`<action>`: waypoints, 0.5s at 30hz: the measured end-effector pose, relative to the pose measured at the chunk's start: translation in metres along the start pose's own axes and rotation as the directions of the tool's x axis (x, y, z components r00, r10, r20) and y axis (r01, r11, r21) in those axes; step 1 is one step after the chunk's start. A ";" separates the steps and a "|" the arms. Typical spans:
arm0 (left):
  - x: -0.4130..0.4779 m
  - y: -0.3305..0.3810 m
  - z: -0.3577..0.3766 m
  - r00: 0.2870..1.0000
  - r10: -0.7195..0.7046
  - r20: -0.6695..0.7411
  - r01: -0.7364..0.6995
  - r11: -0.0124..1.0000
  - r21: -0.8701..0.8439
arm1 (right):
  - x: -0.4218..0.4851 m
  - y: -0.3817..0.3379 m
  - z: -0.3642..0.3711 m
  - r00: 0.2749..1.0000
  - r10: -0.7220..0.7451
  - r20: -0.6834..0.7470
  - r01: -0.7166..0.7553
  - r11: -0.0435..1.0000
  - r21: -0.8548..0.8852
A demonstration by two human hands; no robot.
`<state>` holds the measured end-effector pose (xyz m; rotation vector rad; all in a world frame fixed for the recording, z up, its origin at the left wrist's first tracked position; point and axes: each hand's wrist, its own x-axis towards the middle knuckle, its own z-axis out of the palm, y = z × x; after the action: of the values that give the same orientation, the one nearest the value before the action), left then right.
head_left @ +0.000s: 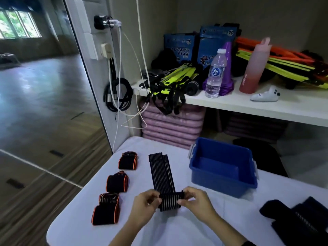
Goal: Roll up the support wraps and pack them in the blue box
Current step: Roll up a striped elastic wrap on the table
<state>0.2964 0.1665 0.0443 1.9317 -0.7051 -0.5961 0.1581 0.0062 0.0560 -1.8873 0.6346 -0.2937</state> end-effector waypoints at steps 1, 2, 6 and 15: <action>-0.012 -0.011 0.008 0.999 -0.026 0.033 0.025 0.999 0.024 | -0.013 0.014 0.005 0.999 0.033 0.029 -0.033 0.999 -0.015; -0.023 -0.024 0.015 0.997 -0.048 0.066 0.045 0.998 0.046 | -0.025 0.029 0.009 0.996 0.062 0.063 -0.061 0.998 -0.022; -0.067 -0.055 0.041 0.980 -0.089 0.176 0.069 0.991 0.117 | -0.071 0.073 0.020 0.976 0.102 0.194 -0.089 0.993 -0.077; -0.099 -0.071 0.064 0.927 -0.087 0.365 -0.076 0.909 0.409 | -0.094 0.106 0.022 0.896 -0.007 0.443 0.204 0.894 -0.398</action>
<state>0.1991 0.2214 -0.0361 2.2357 -1.1483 -0.8926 0.0600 0.0449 -0.0414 -2.3270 0.3010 0.2236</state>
